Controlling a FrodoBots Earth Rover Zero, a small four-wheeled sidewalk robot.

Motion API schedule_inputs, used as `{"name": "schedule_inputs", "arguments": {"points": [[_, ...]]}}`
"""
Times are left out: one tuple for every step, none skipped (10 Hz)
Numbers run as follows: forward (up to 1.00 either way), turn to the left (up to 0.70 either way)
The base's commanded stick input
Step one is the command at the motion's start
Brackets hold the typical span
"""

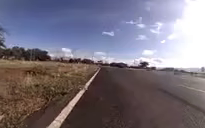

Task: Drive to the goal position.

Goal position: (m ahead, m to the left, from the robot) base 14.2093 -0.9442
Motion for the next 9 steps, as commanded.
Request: {"name": "schedule_inputs", "arguments": {"points": [[0.45, 0.00], [0.45, 0.00], [0.45, 0.00], [0.45, 0.00], [0.45, 0.00], [0.45, 0.00], [0.45, 0.00], [0.45, 0.00], [0.45, 0.00]]}}
